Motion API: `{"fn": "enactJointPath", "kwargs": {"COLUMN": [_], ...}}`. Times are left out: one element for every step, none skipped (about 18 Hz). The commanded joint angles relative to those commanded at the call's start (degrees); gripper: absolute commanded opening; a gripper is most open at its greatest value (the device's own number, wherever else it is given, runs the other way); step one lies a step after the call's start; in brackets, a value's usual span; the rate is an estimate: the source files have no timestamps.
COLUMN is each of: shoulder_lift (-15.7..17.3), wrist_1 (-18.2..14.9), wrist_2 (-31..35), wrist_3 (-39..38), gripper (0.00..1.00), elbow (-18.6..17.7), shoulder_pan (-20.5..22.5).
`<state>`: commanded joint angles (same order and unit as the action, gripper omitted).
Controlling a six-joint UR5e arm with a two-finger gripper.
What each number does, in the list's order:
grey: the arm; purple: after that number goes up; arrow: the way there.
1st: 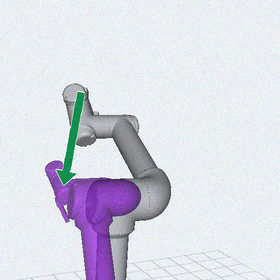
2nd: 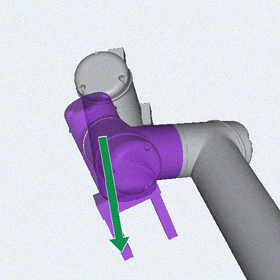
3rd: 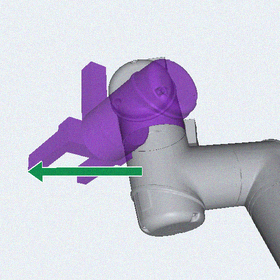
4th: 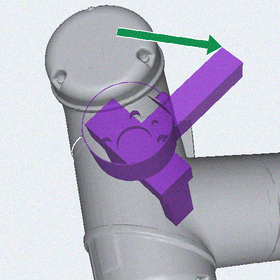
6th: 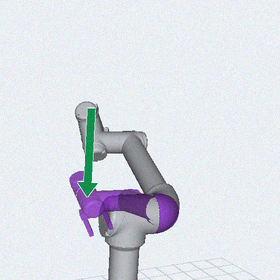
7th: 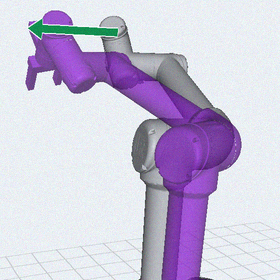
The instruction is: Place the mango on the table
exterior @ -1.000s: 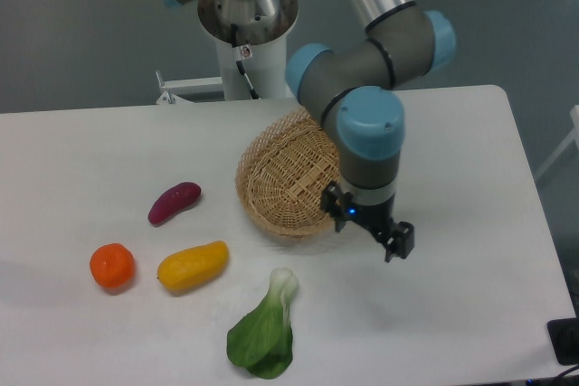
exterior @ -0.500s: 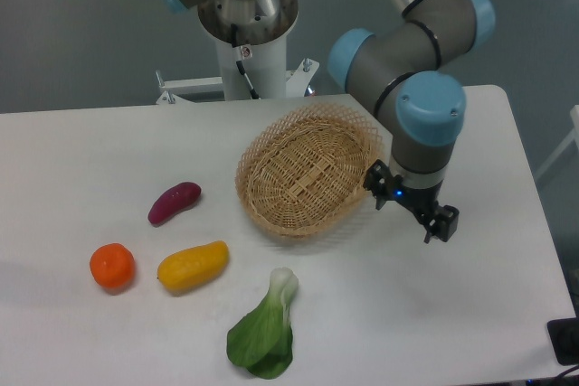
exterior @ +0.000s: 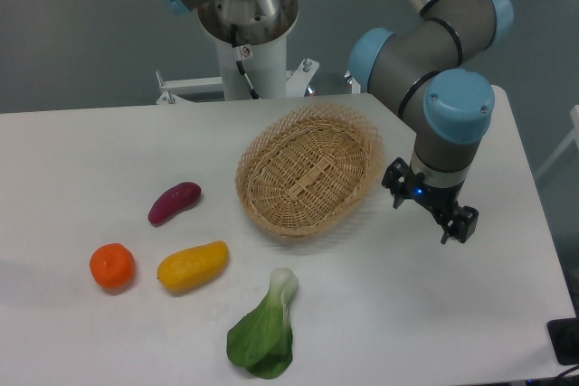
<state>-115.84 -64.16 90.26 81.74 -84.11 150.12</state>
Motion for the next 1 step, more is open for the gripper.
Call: {"fn": "enactJointPath", "kwargs": {"shoulder_lift": [0.0], "wrist_1": [0.0], "wrist_2": [0.09], "wrist_3": [0.0], "gripper": [1.0], "elbow": [0.0], "shoulder_pan": [0.0]}}
